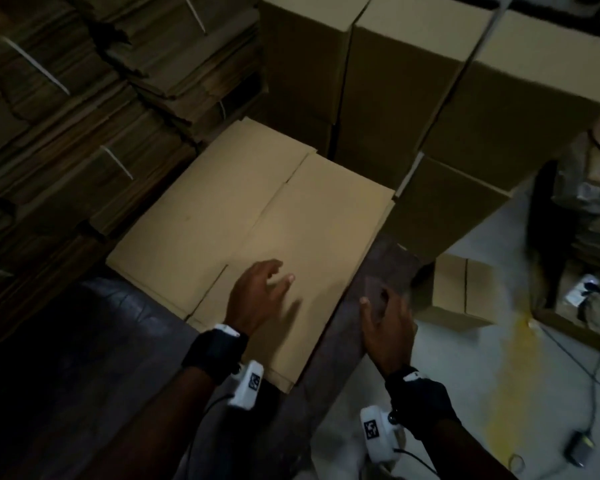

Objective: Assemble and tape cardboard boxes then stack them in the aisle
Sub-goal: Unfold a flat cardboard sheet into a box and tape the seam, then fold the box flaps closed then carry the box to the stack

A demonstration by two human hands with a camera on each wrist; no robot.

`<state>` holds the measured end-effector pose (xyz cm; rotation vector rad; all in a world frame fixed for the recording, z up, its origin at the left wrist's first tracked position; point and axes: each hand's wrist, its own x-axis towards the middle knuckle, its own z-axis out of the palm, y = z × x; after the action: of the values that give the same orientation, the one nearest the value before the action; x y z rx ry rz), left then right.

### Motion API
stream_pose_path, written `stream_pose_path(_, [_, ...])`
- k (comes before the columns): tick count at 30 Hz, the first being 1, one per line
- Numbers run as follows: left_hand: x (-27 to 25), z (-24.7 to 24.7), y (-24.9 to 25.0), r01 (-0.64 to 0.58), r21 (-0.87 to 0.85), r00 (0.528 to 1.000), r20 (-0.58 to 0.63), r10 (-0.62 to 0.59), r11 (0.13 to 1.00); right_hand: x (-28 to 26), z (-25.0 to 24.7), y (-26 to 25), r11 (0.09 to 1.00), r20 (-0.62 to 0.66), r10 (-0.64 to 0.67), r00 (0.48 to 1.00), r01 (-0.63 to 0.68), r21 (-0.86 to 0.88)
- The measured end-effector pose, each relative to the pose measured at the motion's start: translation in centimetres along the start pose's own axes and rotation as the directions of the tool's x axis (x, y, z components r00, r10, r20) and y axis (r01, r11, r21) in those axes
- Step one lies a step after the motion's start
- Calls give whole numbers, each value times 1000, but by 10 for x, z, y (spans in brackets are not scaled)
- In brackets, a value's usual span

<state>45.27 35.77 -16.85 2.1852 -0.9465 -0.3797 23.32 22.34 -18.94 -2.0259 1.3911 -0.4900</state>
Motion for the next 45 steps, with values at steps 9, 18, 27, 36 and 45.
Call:
stream_pose_path(9, [-57,136,137,-71,-159,994,70,83,985,14,-112,122,999,-209,-20,978,29,40])
stream_pose_path(18, [-77,265,275,-143,-158,956,235,178,977,39,-212,239,992,-354,92,931,-53,117])
stream_pose_path(27, [-25,367,315,-140,-138,922,343,180,981,110,-243,323,985,-357,170,918,-146,91])
stream_pose_path(36, [50,466,324,-20,-53,876,481,43,998,202,-250,387,973,-246,227,943,-230,17])
stream_pose_path(45, [96,539,295,154,72,842,512,-169,985,292,-222,458,969,-40,245,969,-246,-10])
